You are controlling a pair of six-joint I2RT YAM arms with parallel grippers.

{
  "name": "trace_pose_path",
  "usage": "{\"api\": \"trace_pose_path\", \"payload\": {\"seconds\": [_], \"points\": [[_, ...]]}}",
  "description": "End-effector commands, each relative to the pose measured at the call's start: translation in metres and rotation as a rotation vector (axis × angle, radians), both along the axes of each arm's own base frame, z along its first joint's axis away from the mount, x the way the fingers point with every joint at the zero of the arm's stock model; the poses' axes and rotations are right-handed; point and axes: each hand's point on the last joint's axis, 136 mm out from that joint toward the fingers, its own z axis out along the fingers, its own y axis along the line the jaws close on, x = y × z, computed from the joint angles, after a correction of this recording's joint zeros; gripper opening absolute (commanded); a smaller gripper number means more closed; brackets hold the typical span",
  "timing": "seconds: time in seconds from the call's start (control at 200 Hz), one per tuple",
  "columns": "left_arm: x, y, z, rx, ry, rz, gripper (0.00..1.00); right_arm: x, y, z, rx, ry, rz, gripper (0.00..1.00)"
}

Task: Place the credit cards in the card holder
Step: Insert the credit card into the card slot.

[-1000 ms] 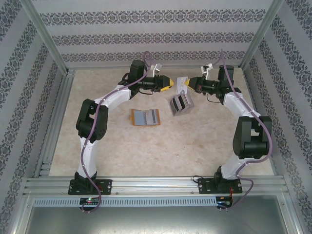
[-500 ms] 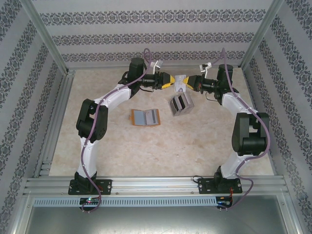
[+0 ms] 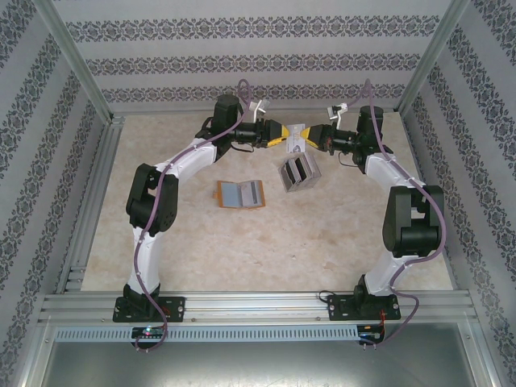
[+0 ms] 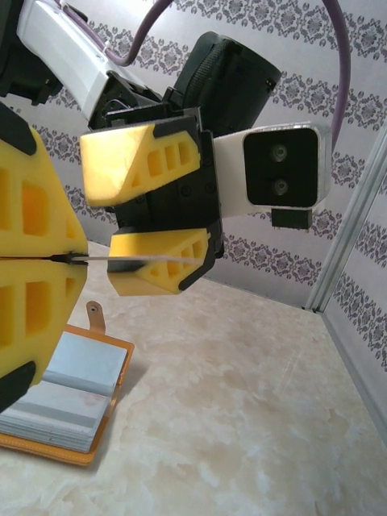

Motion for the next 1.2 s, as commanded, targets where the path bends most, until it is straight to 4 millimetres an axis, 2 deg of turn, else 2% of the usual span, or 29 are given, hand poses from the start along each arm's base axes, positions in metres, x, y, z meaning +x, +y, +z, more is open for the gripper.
{"api": "trace_pose_path", "payload": {"seconds": [0.0,0.245,0.38,0.515,0.674,0.779,1.049,1.144,1.194], "points": [[0.003,0.001,0.005,-0.003,-0.027,-0.001,0.38,-0.004,0.003,0.008,0.013,-0.034,0.032,0.08],[0.000,-0.006,0.006,-0.039,-0.010,-0.014,0.38,-0.004,0.004,0.001,0.015,-0.013,0.031,0.08],[-0.003,-0.014,0.006,-0.044,-0.008,-0.038,0.35,-0.004,0.012,-0.003,0.017,-0.007,0.051,0.08],[-0.002,-0.015,0.006,-0.044,-0.014,-0.034,0.27,-0.003,0.014,-0.006,0.014,0.000,0.047,0.08],[-0.002,-0.012,0.005,-0.034,-0.016,-0.025,0.07,-0.002,0.013,-0.007,0.012,-0.001,0.043,0.08],[0.001,-0.008,0.002,-0.029,-0.013,-0.004,0.00,-0.001,0.011,-0.009,0.010,0.004,0.033,0.09],[0.005,0.005,-0.014,-0.004,0.020,0.051,0.00,0.003,0.007,-0.022,-0.023,0.028,-0.020,0.11],[0.004,0.009,-0.025,0.019,0.049,0.062,0.00,0.003,0.007,-0.029,-0.049,0.032,-0.047,0.16],[0.002,0.011,-0.030,0.029,0.061,0.066,0.00,0.003,0.008,-0.034,-0.064,0.037,-0.058,0.22]]}}
